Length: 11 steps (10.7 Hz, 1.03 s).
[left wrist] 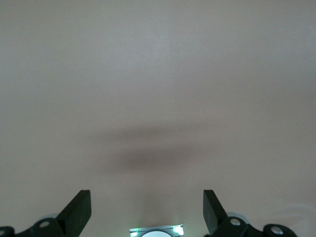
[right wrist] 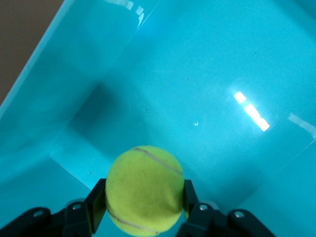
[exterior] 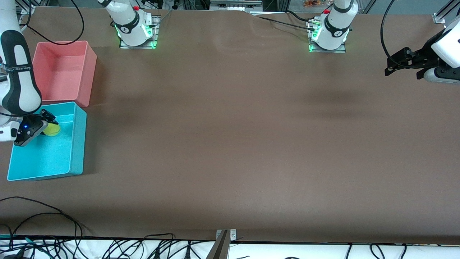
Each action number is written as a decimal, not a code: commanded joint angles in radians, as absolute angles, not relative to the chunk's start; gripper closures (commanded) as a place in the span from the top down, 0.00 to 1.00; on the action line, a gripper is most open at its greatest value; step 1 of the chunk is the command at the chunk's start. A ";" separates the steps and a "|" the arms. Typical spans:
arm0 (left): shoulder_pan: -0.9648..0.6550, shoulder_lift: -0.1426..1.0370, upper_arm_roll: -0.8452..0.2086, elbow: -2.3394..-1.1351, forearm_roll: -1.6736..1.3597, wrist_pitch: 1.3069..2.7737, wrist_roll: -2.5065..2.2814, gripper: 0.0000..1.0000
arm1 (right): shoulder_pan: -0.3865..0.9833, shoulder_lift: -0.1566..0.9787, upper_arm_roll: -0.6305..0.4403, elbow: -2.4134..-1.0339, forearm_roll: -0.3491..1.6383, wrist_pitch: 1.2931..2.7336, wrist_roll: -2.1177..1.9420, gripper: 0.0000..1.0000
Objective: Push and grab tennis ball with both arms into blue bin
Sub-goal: 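Open the right gripper to drop the ball into the cyan bin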
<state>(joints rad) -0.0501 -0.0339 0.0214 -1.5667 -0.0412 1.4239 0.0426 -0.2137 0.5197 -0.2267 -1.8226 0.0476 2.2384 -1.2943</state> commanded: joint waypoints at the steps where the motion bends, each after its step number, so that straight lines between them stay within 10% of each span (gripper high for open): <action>1: -0.046 -0.006 0.008 -1.526 -0.023 1.410 0.063 1.00 | -0.215 0.534 -0.222 -1.830 0.097 2.253 -1.316 0.60; 5: -0.048 -0.005 0.008 -1.526 -0.023 1.408 0.063 1.00 | -0.215 0.497 -0.207 -1.830 0.098 2.241 -1.318 0.94; 11: -0.048 -0.006 0.008 -1.526 -0.023 1.407 0.063 1.00 | -0.210 0.336 -0.141 -1.821 0.097 2.129 -1.218 1.00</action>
